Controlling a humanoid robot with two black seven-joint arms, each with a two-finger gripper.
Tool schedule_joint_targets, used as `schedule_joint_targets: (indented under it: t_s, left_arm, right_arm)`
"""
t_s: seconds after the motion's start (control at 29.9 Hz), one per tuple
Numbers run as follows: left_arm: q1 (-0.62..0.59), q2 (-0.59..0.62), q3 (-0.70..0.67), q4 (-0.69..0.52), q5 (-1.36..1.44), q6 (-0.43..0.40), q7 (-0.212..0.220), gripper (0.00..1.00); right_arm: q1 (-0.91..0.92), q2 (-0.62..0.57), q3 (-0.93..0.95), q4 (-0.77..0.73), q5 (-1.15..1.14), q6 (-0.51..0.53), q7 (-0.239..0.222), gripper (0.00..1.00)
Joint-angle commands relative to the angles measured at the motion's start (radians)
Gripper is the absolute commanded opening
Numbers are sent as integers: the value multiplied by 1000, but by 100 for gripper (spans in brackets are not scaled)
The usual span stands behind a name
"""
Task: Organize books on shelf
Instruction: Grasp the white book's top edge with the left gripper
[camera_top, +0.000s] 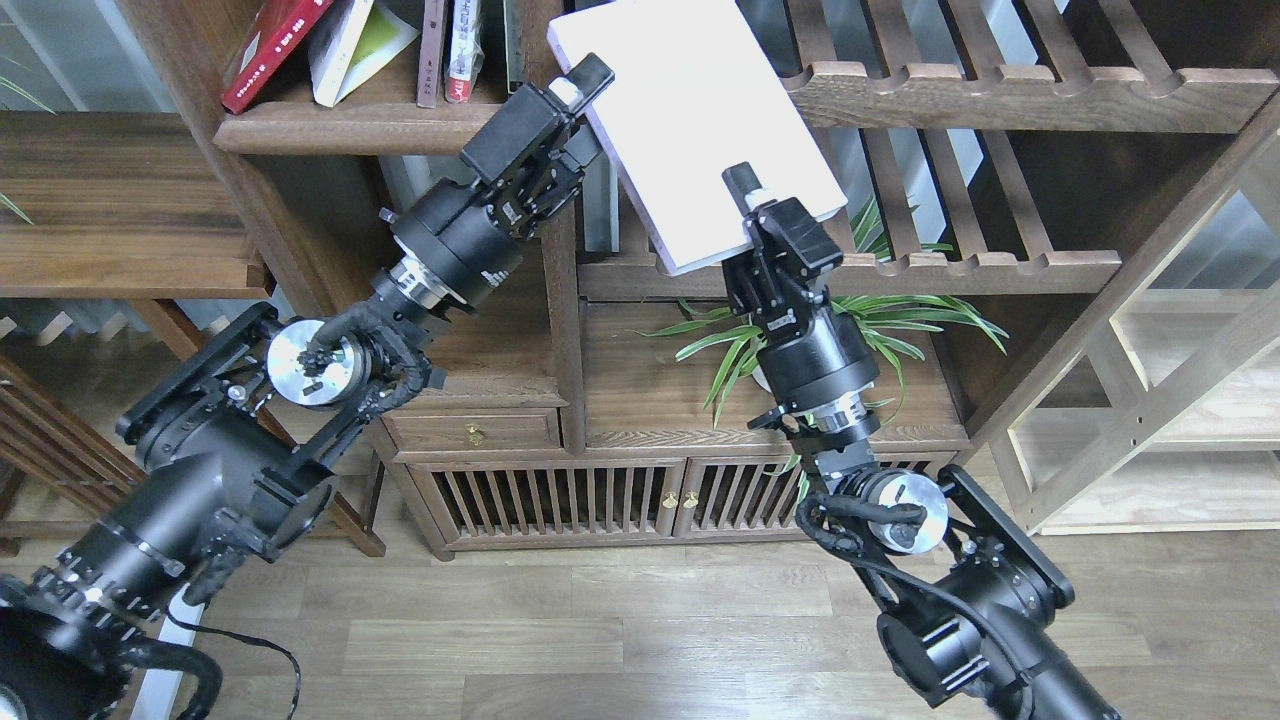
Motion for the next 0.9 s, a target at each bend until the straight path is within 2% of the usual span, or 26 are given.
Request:
schedule_joint_targets:
  t_s: [0.0, 0.07, 0.27, 0.7, 0.87]
  left_arm:
    - [0, 32, 1, -1, -26, 0, 37, 98]
    - [0, 37, 1, 1, -27, 0, 60, 98]
    - [14, 49, 3, 1, -30, 0, 89, 98]
    - [0, 57, 1, 9, -53, 0, 95, 97]
    - [2, 66, -2, 9, -58, 0, 140, 92]
  right_arm:
    - [0, 0, -6, 0, -1, 0, -3, 5]
    - [1, 0, -6, 0, -1, 0, -4, 5]
    - [7, 0, -20, 0, -4, 0, -26, 5]
    - [26, 0, -52, 0, -7, 0, -57, 5]
    - [26, 0, -60, 0, -8, 0, -63, 5]
